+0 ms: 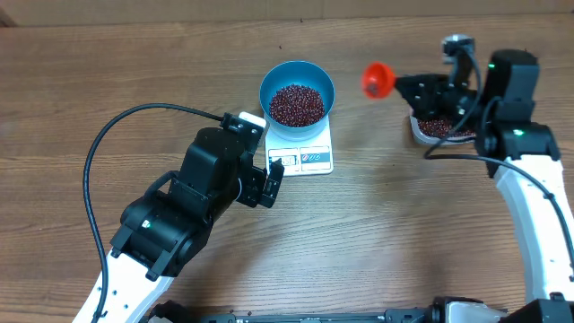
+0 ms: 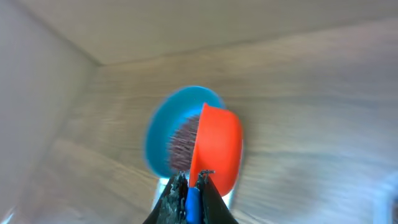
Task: Scoop item into bowl and weigh 150g on scale
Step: 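Carry the empty red scoop right to the clear bean tub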
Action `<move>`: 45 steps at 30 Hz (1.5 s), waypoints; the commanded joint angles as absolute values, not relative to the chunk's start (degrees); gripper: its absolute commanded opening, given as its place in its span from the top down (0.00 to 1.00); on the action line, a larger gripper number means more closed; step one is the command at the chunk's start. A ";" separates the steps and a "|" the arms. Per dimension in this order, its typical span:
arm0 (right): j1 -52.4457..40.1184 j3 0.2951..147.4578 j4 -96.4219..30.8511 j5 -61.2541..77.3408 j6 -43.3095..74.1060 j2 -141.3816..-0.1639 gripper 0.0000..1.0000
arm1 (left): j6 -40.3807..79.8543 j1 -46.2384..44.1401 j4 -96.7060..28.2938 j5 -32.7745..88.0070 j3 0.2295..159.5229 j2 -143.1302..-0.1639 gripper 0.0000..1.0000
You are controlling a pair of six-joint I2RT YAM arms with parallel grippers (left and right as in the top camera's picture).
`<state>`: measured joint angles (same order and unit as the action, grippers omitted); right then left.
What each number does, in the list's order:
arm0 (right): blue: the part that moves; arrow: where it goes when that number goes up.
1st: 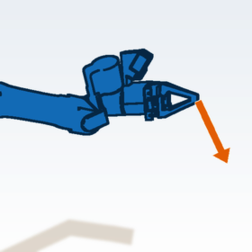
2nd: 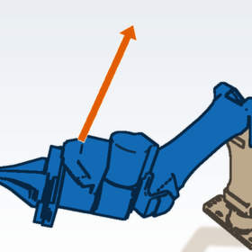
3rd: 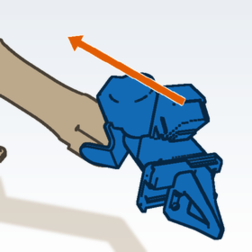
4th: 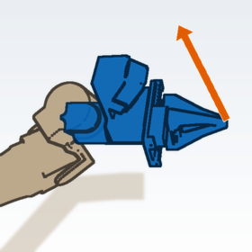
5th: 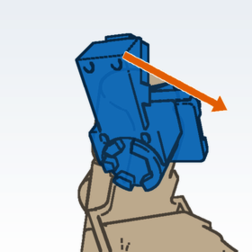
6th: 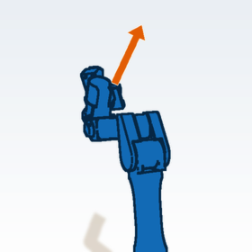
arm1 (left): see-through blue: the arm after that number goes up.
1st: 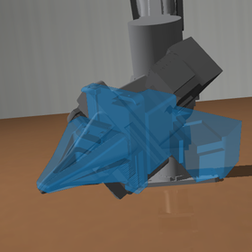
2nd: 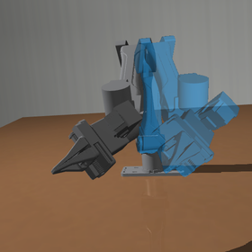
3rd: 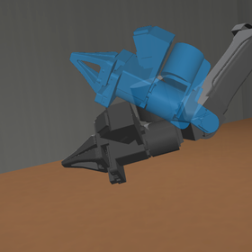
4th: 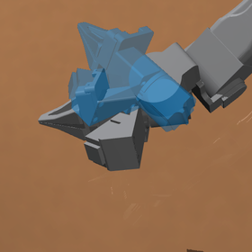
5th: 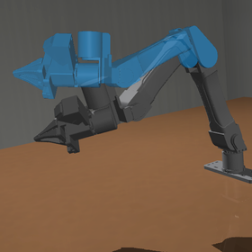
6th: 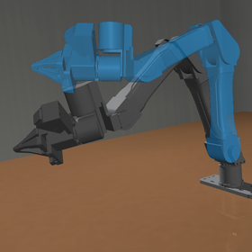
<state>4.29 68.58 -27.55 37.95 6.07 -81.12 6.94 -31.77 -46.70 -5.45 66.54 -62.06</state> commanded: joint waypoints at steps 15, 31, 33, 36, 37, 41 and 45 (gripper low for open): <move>11.57 69.49 -34.37 9.30 -15.77 -80.58 0.96 | 7.07 -31.51 -46.50 -6.15 67.24 -62.26 0.00; 4.38 69.47 -37.23 -13.17 -18.98 -80.58 0.96 | 7.07 -31.51 -46.52 -6.15 67.26 -62.26 0.00; 2.59 69.47 -37.26 -15.68 -18.96 -80.58 0.96 | 7.07 -31.51 -46.50 -6.15 67.26 -62.26 0.00; 1.87 69.43 -37.30 -16.29 -18.44 -80.64 0.96 | 7.07 -31.51 -46.50 -6.15 67.26 -62.26 0.01; 1.89 69.38 -37.30 -16.27 -17.80 -80.71 0.96 | 7.07 -31.51 -46.50 -6.15 67.26 -62.26 0.01; 2.74 69.30 -37.71 -15.79 -11.11 -81.49 0.96 | 7.07 -31.51 -46.50 -6.15 67.24 -62.26 0.00; 4.27 68.16 -38.52 -8.78 -0.69 -83.44 0.96 | 7.07 -31.51 -46.50 -6.15 67.26 -62.26 0.01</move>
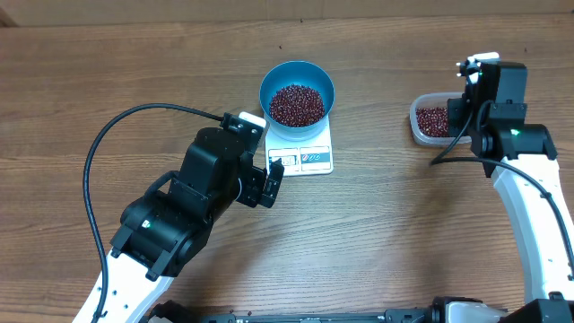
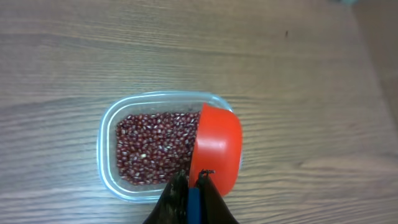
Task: Scoop item into bowl and weigh 150g on scale
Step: 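Carry the empty red scoop right to the clear bean tub, then lower the red scoop into the tub with the right gripper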
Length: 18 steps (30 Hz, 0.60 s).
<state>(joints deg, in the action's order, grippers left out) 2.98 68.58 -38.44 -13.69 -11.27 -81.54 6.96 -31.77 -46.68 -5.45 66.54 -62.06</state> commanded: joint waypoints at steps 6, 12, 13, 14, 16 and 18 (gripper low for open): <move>5.02 67.48 -37.93 1.04 6.79 -90.43 0.96 | 7.07 -31.51 -46.50 -6.15 67.24 -62.26 0.00; 5.02 67.48 -36.29 2.70 9.54 -95.57 0.96 | 7.07 -31.51 -46.50 -6.15 67.26 -62.26 0.01; 5.02 67.48 -36.29 2.70 9.96 -95.85 0.95 | 7.07 -31.51 -46.50 -6.15 67.24 -62.26 0.00; 5.02 67.48 -36.53 2.72 10.11 -95.90 0.93 | 7.07 -31.51 -46.50 -6.15 67.26 -62.26 0.00; 5.02 67.48 -37.19 2.68 10.04 -95.90 0.83 | 7.07 -31.51 -46.52 -6.15 67.24 -62.26 0.00; 5.02 67.48 -38.33 2.68 9.17 -95.90 0.27 | 7.07 -31.51 -46.50 -6.15 67.26 -62.26 0.00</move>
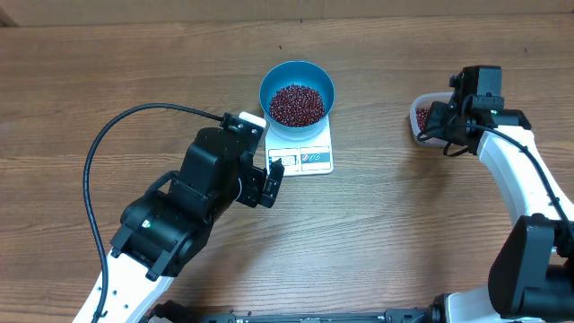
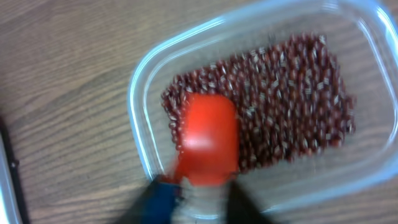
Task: Scoop item into bowl and weigh 150g on scale
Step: 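Lower the red scoop into the tub with the right gripper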
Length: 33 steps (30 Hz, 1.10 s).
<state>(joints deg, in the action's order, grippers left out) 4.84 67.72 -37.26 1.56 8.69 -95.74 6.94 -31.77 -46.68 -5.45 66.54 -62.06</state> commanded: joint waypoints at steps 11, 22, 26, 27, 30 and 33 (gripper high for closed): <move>5.02 67.59 -40.42 0.93 8.51 -95.57 0.00 | 7.07 -31.51 -46.50 -6.15 67.26 -62.26 0.01; 5.04 67.83 -40.45 -3.66 8.51 -92.14 0.00 | 7.07 -31.51 -46.52 -6.15 67.26 -62.26 0.01; 5.04 68.84 -40.69 -4.45 8.51 -89.43 0.00 | 7.07 -31.51 -46.50 -6.15 67.26 -62.26 0.00; 5.04 69.06 -40.69 -4.47 8.51 -88.68 0.00 | 7.07 -31.51 -46.50 -6.15 67.26 -62.26 0.00; 5.04 69.47 -40.66 -5.21 8.49 -86.52 0.00 | 7.07 -31.51 -46.50 -6.15 67.26 -62.26 0.01; 5.04 69.47 -40.99 -9.45 8.27 -84.90 0.00 | 7.07 -31.51 -46.50 -6.15 67.26 -62.26 0.00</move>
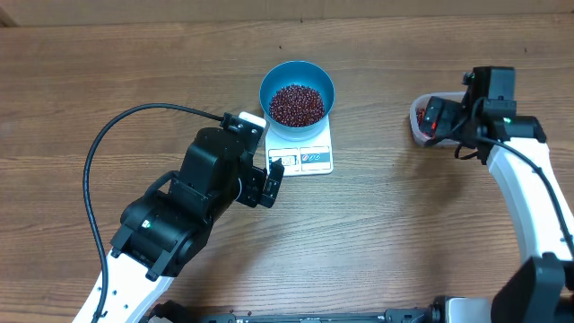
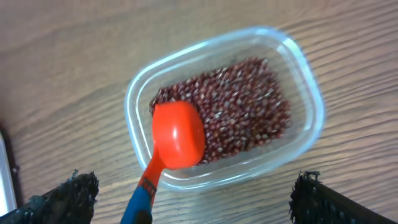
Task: Scoop item into bowl and weigh 150g on scale
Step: 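Lower the red scoop into the tub with the right gripper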
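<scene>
The orange scoop (image 2: 179, 134) with its blue handle lies bowl-down on the red beans (image 2: 249, 112) in the clear plastic container (image 2: 305, 81), handle leaning out over the near rim. My right gripper (image 2: 193, 196) stands wide open just behind it, its fingertips (image 2: 81, 190) far apart, holding nothing. In the overhead view the right gripper (image 1: 441, 118) hovers at the container (image 1: 418, 121). The blue bowl (image 1: 265, 90) full of beans sits on the white scale (image 1: 309, 160). My left gripper (image 1: 275, 175) rests beside the scale's front left corner.
The left arm's black body (image 1: 193, 211) and its cable (image 1: 108, 144) take up the left front of the wooden table (image 1: 395, 233). The right arm (image 1: 529, 179) runs along the right side.
My right gripper has opened wide and let go of the scoop, which now lies in the container on the beans. The wrist has drawn back a little. The left arm is unmoved.
My right gripper held the scoop between the blue bowl and the container. It then held the scoop above the bean container, and after that down in the beans. Now the scoop lies free there and the gripper is open.
</scene>
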Action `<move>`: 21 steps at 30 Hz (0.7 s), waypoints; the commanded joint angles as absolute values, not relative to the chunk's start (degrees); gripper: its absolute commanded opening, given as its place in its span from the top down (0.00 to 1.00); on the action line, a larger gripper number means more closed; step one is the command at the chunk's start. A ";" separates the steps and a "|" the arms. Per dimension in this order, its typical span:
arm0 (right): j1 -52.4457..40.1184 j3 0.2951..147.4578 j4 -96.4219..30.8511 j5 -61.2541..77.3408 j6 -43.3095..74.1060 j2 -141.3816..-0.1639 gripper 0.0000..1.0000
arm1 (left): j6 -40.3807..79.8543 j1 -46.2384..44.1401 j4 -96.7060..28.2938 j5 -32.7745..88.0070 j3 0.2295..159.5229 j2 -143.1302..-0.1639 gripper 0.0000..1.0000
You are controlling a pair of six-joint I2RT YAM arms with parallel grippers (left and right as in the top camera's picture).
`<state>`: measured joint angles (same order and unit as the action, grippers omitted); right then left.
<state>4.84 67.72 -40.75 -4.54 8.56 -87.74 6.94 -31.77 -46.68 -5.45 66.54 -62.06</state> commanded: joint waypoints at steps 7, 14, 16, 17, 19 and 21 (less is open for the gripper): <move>5.02 69.47 -44.14 -8.80 5.89 -84.09 0.00 | 7.07 -31.51 -46.50 -6.15 67.26 -62.26 0.01; 5.02 69.47 -43.66 2.59 0.08 -84.12 0.00 | 7.07 -31.51 -46.50 -6.15 67.26 -62.26 0.00; 5.02 69.45 -43.92 3.36 -0.54 -84.12 0.00 | 7.07 -31.51 -46.50 -6.15 67.26 -62.26 0.00; 5.02 69.45 -44.27 3.33 -0.54 -84.12 0.00 | 7.07 -31.51 -46.50 -6.15 67.26 -62.26 0.00; 5.02 69.45 -45.39 3.16 -0.84 -84.12 0.00 | 7.07 -31.51 -46.50 -6.15 67.26 -62.26 0.00; 5.02 69.45 -47.16 3.01 -2.15 -84.12 0.00 | 7.07 -31.51 -46.50 -6.15 67.26 -62.26 0.01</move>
